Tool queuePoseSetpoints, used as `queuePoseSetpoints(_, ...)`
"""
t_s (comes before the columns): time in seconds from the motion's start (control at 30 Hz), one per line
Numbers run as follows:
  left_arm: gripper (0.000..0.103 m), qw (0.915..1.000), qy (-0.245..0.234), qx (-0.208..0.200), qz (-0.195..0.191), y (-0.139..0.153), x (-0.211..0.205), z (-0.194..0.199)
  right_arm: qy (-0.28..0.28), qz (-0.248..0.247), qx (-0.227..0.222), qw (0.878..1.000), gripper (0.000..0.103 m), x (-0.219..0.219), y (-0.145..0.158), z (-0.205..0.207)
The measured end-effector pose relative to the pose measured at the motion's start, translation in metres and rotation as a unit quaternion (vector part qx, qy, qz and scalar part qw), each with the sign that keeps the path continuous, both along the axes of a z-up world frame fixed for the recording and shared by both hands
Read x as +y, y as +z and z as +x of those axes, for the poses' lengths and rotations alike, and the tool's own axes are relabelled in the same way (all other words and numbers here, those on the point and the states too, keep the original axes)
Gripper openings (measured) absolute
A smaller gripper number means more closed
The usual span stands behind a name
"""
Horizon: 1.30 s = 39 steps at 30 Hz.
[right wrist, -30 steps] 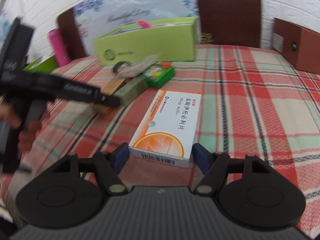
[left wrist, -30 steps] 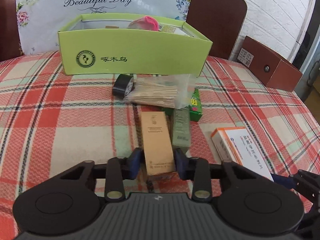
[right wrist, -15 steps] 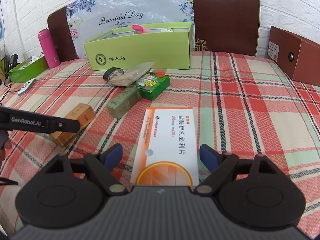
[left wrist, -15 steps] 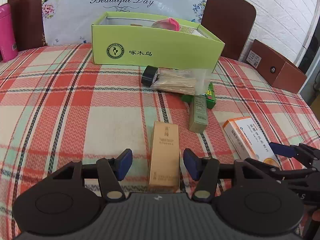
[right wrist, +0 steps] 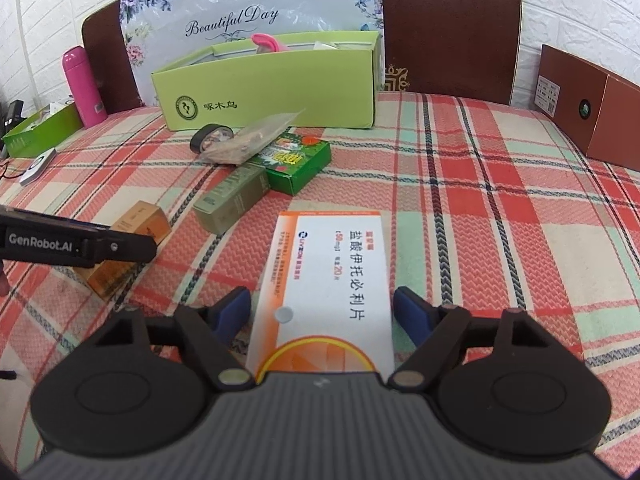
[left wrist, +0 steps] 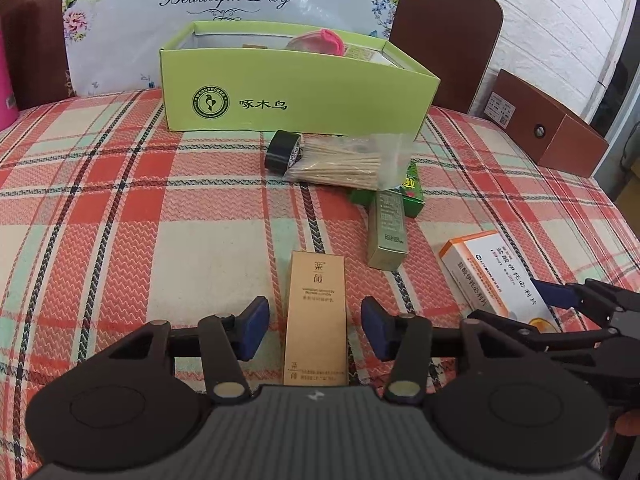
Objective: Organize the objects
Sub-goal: 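Grasp the tan cosmetic box with the left tool while the right tool grasps the white-orange medicine box, then lower both boxes into the lime-green box and open both tools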
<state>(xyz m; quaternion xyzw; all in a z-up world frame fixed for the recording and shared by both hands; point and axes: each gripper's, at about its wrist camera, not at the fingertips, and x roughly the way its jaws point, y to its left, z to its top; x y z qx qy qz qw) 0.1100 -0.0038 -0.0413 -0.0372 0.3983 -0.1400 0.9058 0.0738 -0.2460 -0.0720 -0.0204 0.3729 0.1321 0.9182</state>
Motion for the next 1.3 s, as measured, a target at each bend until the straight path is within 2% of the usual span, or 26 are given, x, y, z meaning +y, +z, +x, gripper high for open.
queuePoseSetpoints(0.07, 0.049, 1.0000, -0.001, 0.000, -0.001, 0.000, 0.000, 0.000, 0.000, -0.005, -0.002, 1.000, 0.067, 0.000, 0.000, -0.001)
queuePoseSetpoints(0.13, 0.036, 1.0000, -0.002, 0.000, 0.000, 0.000, 0.000, 0.000, 0.001, -0.001, -0.001, 1.000, 0.066, 0.000, 0.001, -0.002)
queuePoseSetpoints(0.17, 0.034, 1.0000, 0.000, 0.001, 0.000, 0.000, 0.001, 0.001, 0.004, 0.000, 0.000, 1.000, 0.066, 0.001, 0.002, -0.003)
queuePoseSetpoints(0.33, 0.032, 0.9999, -0.004, 0.001, -0.013, 0.006, 0.007, -0.001, 0.037, 0.052, 0.014, 0.998, 0.066, 0.000, 0.016, -0.009)
queuePoseSetpoints(0.47, 0.032, 0.9997, -0.012, -0.011, -0.020, 0.021, 0.014, -0.001, 0.059, 0.078, -0.012, 0.995, 0.066, 0.003, 0.042, -0.007)
queuePoseSetpoints(0.6, 0.032, 0.9985, -0.007, -0.050, -0.021, 0.051, 0.024, 0.005, 0.073, 0.092, -0.046, 0.992, 0.066, 0.008, 0.069, 0.007)
queuePoseSetpoints(0.8, 0.032, 0.9931, 0.009, -0.116, -0.016, 0.100, 0.039, 0.028, 0.095, 0.100, -0.086, 0.987, 0.066, 0.019, 0.102, 0.048)
queuePoseSetpoints(0.97, 0.032, 0.9889, 0.026, -0.146, -0.010, 0.128, 0.043, 0.067, 0.090, 0.093, -0.108, 0.986, 0.066, 0.032, 0.118, 0.097)
queuePoseSetpoints(1.13, 0.032, 0.9891, 0.032, -0.143, -0.008, 0.137, 0.046, 0.124, 0.079, 0.082, -0.125, 0.986, 0.066, 0.046, 0.125, 0.152)
queuePoseSetpoints(1.3, 0.032, 0.9913, 0.044, -0.124, -0.014, 0.125, 0.047, 0.180, 0.085, 0.070, -0.111, 0.988, 0.066, 0.061, 0.117, 0.207)
